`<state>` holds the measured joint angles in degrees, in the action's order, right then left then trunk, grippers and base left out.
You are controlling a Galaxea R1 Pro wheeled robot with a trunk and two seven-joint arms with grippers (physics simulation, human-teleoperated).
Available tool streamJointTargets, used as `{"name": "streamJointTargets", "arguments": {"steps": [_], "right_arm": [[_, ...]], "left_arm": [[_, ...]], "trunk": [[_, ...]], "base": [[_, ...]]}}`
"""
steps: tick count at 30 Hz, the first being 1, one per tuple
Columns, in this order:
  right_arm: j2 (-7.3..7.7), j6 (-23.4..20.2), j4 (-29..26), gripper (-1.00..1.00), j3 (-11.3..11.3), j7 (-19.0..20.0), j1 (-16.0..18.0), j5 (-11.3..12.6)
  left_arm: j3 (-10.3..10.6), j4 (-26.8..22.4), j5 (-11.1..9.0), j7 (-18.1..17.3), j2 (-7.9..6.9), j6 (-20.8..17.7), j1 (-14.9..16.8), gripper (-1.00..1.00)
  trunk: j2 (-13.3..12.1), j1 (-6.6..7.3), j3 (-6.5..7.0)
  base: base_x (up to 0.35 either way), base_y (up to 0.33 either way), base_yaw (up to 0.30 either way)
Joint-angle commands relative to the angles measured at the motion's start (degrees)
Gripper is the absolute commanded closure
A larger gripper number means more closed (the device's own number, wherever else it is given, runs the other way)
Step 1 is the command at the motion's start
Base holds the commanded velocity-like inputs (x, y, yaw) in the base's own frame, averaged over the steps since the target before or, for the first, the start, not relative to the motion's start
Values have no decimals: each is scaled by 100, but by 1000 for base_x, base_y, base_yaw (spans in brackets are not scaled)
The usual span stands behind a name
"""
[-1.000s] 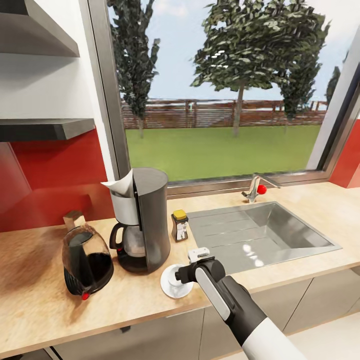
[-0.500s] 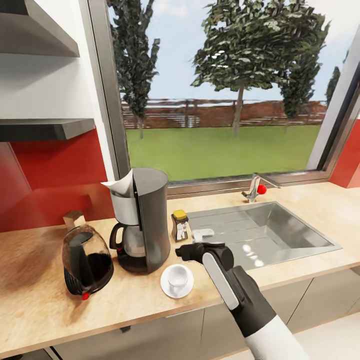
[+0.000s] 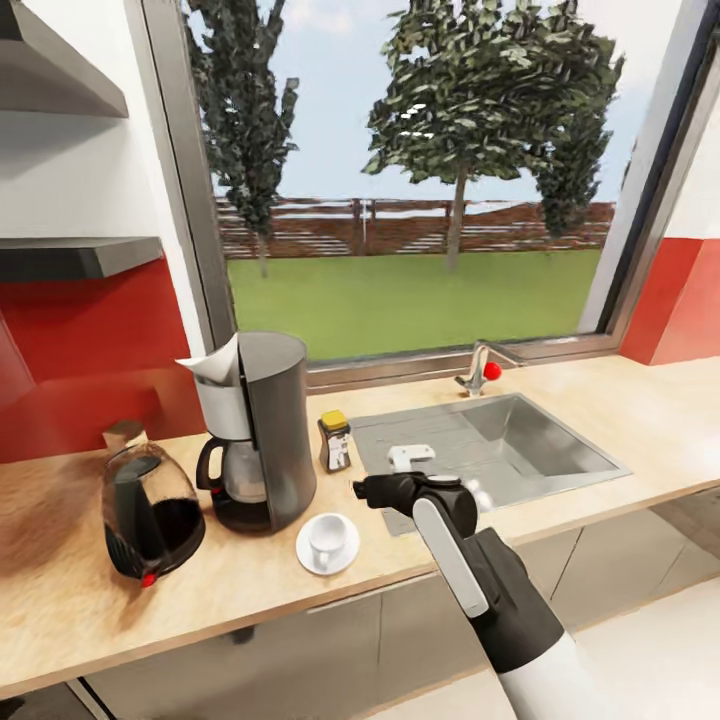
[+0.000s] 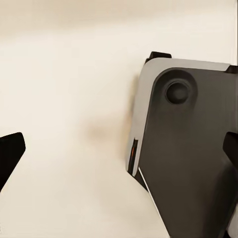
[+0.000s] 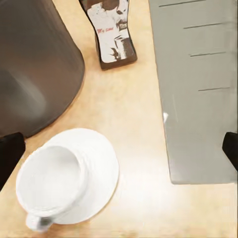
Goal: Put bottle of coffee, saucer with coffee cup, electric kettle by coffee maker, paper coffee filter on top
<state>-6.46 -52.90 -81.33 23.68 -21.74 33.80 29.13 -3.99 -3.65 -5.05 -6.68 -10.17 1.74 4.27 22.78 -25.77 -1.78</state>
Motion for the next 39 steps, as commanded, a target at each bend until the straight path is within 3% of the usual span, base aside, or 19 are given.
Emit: {"name": "streamJointTargets", "arguments": {"steps": [1,26,28,30,31,34,36,39], "right_arm": [[2,-10,-4,-100,6,-59,7,59],[101,-10,15,-100,26,-94,-2,52],[178,-7,25,-100,23,-94,-4,52],[391,-2,30,-100,22,-94,-5,54],[430,-2,55,-100,24,-94,-6,47],[464,-2,672,-100,36,-87,-14,38],[461,30,1391,-100,39,-90,-20,44],[446,480,2631,-100,45,-73,-22,61]], "left_arm": [[-34,5,-50,-36,3,9,3,-100],[-58,5,-58,-35,-15,10,4,-100],[-58,5,-58,-35,-19,11,5,-100],[-58,3,-58,-35,-15,13,6,-100],[-58,4,-58,-35,-10,16,9,-100],[-45,2,-58,-35,4,26,10,-100],[-37,-2,-58,-35,6,33,11,-100],[-28,-2,-49,-35,13,34,10,-100]], "trunk": [[14,-1,-14],[14,-1,-13],[14,-1,-13],[14,-1,-13],[14,-1,-13],[14,-1,-13],[14,-1,-13],[14,-1,-13]], "base": [[-265,-154,-284],[-330,10,-296],[-338,75,-297],[-170,28,-285],[-52,8,-151],[-15,2,-43],[-3,0,-9],[-1,0,-2]]}}
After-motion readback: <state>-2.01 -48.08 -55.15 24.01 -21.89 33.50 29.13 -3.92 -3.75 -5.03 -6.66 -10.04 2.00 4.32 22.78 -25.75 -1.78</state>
